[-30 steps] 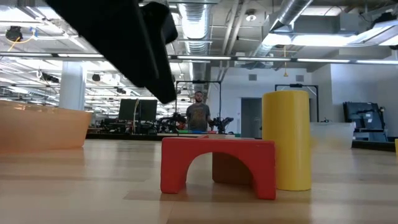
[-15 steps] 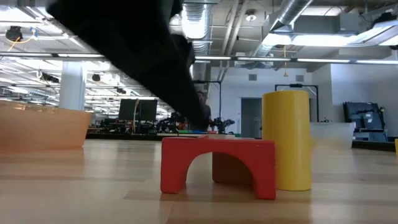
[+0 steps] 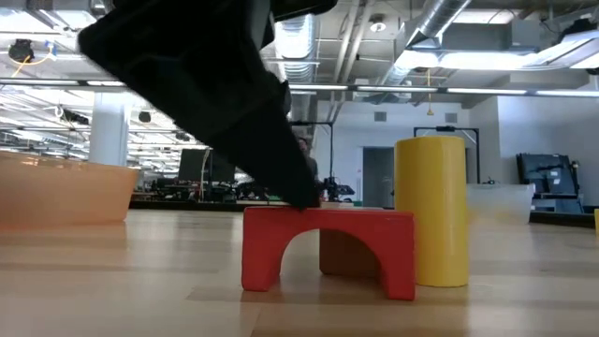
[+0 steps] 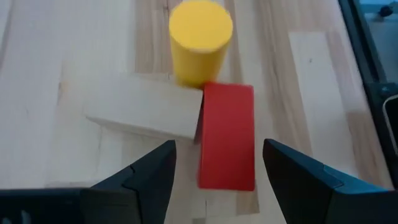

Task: Sort & place blocks by color
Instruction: Put the red block into the green bin

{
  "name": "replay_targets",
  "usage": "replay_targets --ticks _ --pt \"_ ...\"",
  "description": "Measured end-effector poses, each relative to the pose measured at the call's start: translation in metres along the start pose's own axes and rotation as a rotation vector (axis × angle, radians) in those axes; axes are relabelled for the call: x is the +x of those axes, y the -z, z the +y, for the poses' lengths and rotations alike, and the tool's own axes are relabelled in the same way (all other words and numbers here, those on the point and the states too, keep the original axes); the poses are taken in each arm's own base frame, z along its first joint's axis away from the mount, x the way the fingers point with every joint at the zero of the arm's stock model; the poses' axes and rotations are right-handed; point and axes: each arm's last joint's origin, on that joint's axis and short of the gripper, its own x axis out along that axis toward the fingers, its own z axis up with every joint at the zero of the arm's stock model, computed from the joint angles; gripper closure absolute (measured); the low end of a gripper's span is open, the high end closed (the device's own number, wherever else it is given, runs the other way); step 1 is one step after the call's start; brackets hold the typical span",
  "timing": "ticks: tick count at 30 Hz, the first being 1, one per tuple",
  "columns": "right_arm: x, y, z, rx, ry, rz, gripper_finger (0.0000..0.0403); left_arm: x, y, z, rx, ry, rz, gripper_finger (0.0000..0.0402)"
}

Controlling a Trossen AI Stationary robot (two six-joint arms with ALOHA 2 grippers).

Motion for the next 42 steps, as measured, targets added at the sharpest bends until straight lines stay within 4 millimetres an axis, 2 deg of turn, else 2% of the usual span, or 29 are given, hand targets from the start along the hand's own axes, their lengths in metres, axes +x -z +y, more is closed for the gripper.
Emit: replay_targets --ticks 6,14,21,25,31,33,37,42 --pt "0.000 0.000 0.000 -0.004 0.000 0.000 0.0149 0.001 0.000 -0.001 0.012 0.028 0.006 0.0174" --pt "0.000 0.000 0.000 -0.002 -0.002 -0.004 0.0149 0.015 0.006 -0.004 0.010 0.033 0.005 0.0174" --pt "0.000 -0.001 0.000 -0.001 0.001 -0.007 0.0149 0.016 0.006 -0.004 0.008 0.025 0.004 0.0177" --pt "0.000 -0.001 0.000 0.001 0.004 -0.010 0.0149 0.016 0.006 -0.003 0.007 0.009 -0.001 0.0205" --pt "0.000 -0.001 0.000 0.025 0.002 -0.009 0.0149 0.016 0.005 -0.001 -0.021 -0.004 -0.005 0.0284" --pt "0.000 -0.001 0.000 0.038 0.001 -0.008 0.0149 0.014 0.004 0.001 -0.035 -0.008 0.000 0.0300" --pt "0.000 0.000 0.001 0.058 -0.002 -0.005 0.0149 0.003 -0.003 0.007 -0.046 0.001 0.013 0.0300" --pt "0.000 0.000 0.001 0.095 -0.006 -0.005 0.0149 -0.029 -0.017 0.023 -0.061 -0.008 0.049 0.0289"
